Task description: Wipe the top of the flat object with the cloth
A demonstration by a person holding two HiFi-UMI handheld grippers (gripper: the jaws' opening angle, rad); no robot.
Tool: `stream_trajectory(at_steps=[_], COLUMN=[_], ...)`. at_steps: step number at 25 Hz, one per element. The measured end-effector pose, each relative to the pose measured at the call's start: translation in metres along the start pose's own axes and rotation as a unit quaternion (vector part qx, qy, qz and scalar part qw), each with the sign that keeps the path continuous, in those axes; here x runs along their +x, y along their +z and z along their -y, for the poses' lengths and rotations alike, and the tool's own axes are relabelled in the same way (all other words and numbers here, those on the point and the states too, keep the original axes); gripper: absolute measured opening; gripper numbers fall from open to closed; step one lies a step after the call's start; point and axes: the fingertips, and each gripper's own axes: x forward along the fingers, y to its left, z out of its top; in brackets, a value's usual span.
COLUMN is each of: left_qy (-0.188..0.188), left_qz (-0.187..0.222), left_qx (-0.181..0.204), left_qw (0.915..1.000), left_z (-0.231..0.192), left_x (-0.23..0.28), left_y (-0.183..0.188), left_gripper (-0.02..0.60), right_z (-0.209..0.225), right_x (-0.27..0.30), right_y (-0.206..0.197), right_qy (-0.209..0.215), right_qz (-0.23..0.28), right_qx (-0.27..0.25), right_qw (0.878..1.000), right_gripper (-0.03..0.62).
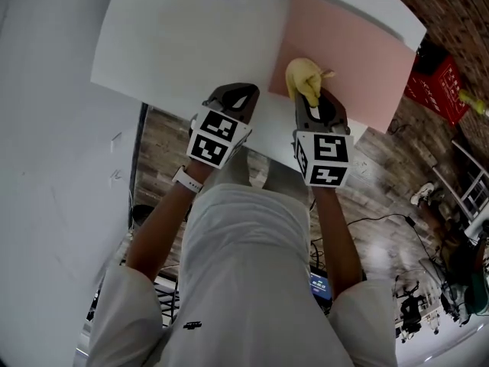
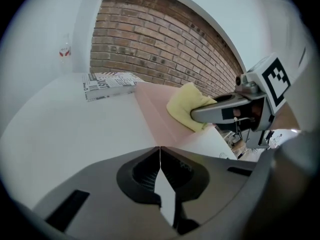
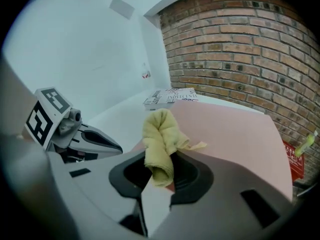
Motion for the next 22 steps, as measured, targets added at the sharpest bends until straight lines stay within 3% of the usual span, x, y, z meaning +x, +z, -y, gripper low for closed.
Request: stream_trajectory(at_steps=[4, 12, 17, 22], left_qy=[0.012, 0.035, 0.013, -0.032], left_qz=[0.006, 0.035, 0.038, 0.04], left_qx=[-0.005, -0.019, -0.027, -0.015], left_qw=[0.9999, 0.9986, 0.9988, 0.9986], left_z=[-0.011, -0.034, -0.028, -0.006], left_x=[-0.008, -0.032, -0.033, -0.014], left_y=[-0.001, 0.01, 0.025, 0.046], left_gripper=[0.018, 0.018, 0.018, 0.021], right_z=[-0.025, -0.083, -0.089, -0.079], right_x=[0.006, -0.004, -0.019, -0.012], right_y=[0.001, -0.012, -0.039, -0.067], right_qy=[0.032, 0.138, 0.147, 0.12], right_qz=[-0.003, -0.009, -0.011, -0.019], right_qx=[-0.021, -0.057, -0.089, -0.102], right_qw=[0.999, 0.989, 0.985, 0.987], right_gripper=[0.094, 0.094, 0.094, 0.092])
